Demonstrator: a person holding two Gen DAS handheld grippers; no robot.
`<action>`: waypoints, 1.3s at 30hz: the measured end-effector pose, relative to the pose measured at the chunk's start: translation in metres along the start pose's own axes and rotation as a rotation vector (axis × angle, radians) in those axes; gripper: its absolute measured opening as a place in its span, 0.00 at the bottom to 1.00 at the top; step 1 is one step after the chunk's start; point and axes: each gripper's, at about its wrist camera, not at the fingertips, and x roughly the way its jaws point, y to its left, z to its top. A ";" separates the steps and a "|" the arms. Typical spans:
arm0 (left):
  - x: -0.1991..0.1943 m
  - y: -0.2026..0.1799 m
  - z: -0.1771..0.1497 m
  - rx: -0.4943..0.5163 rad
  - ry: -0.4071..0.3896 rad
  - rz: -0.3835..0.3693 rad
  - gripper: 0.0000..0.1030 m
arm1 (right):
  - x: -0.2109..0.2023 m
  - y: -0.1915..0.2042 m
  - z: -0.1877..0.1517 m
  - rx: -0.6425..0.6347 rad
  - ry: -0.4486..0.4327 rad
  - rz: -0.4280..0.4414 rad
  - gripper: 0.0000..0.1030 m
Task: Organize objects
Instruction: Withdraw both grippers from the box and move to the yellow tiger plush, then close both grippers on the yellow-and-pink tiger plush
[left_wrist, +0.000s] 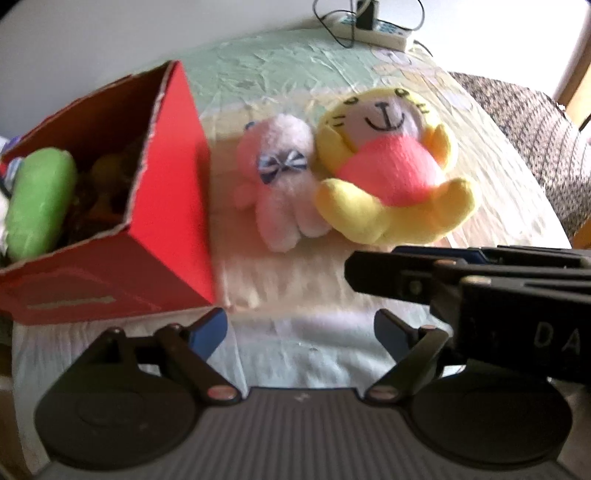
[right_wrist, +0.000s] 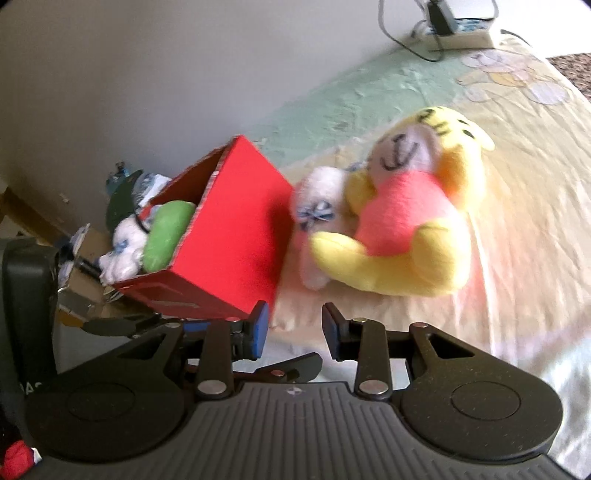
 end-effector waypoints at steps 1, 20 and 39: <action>0.003 -0.002 0.001 0.012 0.002 -0.004 0.87 | -0.002 -0.005 0.000 0.020 -0.007 -0.008 0.35; 0.018 -0.031 0.021 0.146 -0.044 -0.156 0.93 | -0.038 -0.049 0.005 0.179 -0.137 -0.067 0.37; 0.044 -0.034 0.058 0.010 -0.067 -0.187 0.97 | -0.024 -0.115 0.036 0.355 -0.177 0.002 0.53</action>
